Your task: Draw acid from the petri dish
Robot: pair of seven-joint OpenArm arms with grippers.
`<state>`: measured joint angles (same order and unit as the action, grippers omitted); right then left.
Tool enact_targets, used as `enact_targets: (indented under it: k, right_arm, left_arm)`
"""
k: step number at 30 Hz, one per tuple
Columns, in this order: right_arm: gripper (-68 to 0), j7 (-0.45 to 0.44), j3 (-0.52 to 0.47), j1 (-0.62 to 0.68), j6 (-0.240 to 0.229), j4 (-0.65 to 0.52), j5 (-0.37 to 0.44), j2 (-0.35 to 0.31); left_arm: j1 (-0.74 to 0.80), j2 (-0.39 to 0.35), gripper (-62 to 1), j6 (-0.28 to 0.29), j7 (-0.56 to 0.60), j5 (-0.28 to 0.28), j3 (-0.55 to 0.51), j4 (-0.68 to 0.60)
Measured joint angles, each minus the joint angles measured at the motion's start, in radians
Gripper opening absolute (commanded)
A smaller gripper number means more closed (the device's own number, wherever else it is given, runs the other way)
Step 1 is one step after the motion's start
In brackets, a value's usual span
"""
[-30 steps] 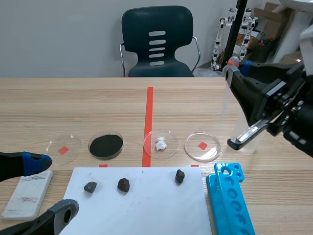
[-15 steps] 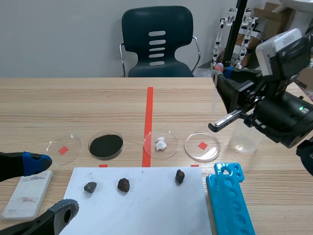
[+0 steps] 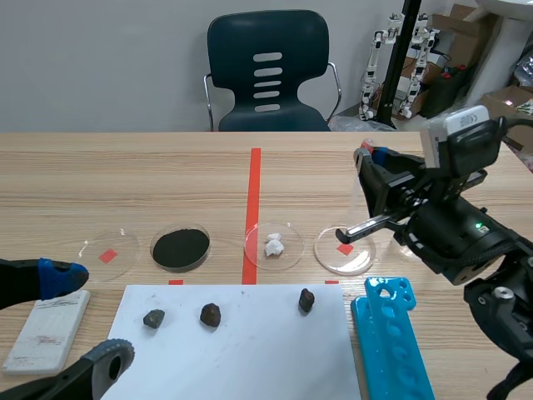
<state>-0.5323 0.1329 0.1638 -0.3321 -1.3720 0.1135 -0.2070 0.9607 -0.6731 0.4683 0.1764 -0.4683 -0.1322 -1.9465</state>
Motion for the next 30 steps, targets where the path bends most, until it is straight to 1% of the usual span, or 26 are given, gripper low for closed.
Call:
enact_targets:
  k: [3, 6, 13, 15, 21, 30]
  right_arm:
    - [-66.7, -0.023, 0.000, -0.004, 0.003, 0.044, -0.026, 0.002]
    - [-66.7, -0.079, 0.000, -0.013, 0.003, 0.082, -0.032, 0.002]
    - [-66.7, -0.127, 0.000, -0.058, 0.004, 0.152, -0.047, 0.002]
    - [-66.7, -0.143, 0.000, -0.067, 0.003, 0.170, -0.063, 0.002]
    - [-66.7, -0.160, 0.000, -0.092, 0.003, 0.209, -0.066, 0.005]
    - [-66.7, -0.166, -0.001, -0.100, -0.001, 0.234, -0.073, 0.044]
  left_arm:
    - [0.000, 0.000, -8.4, 0.000, 0.000, 0.000, 0.000, 0.000]
    - [0.000, 0.000, -8.4, 0.000, 0.000, 0.000, 0.000, 0.000]
    - [0.000, 0.000, -8.4, 0.000, 0.000, 0.000, 0.000, 0.000]
    - [0.000, 0.000, -8.4, 0.000, 0.000, 0.000, 0.000, 0.000]
    - [0.000, 0.000, -8.4, 0.000, 0.000, 0.000, 0.000, 0.000]
    - [0.000, 0.000, -8.4, 0.000, 0.000, 0.000, 0.000, 0.000]
